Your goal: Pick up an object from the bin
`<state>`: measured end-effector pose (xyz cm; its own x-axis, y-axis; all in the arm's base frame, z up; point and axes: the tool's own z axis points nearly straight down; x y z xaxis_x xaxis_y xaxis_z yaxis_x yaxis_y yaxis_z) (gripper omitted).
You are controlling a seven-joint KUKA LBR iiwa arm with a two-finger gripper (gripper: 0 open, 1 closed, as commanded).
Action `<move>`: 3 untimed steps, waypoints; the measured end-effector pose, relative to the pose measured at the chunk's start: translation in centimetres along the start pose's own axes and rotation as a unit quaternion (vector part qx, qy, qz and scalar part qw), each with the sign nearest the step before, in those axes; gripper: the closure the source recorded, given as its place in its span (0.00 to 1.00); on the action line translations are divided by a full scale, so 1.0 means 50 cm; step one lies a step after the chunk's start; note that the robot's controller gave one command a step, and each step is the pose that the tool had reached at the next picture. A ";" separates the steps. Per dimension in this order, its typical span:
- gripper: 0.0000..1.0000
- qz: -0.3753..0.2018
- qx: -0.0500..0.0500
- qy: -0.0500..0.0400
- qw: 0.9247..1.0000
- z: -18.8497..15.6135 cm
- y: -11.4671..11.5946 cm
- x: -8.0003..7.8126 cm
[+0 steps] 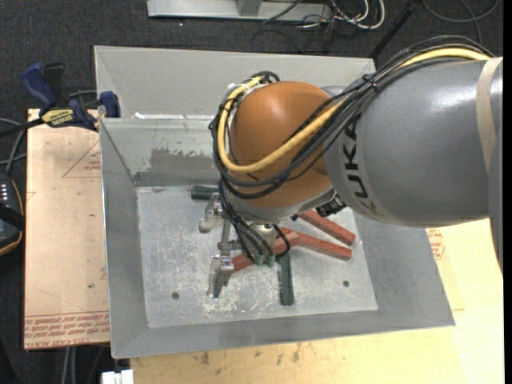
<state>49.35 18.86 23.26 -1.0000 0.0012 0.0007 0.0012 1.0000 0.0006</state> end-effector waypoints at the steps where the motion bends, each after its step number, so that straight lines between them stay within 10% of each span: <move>1: 0.00 0.000 0.000 0.000 1.000 0.000 0.000 0.000; 3: 0.00 -0.111 0.000 -0.001 0.994 0.153 -0.138 -0.044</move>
Offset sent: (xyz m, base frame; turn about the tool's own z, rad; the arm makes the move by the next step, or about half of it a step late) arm 0.0301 -0.0796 -0.0833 -0.2470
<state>51.51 11.94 15.59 -0.9755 -0.2199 -0.0017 -0.2199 0.9755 0.0004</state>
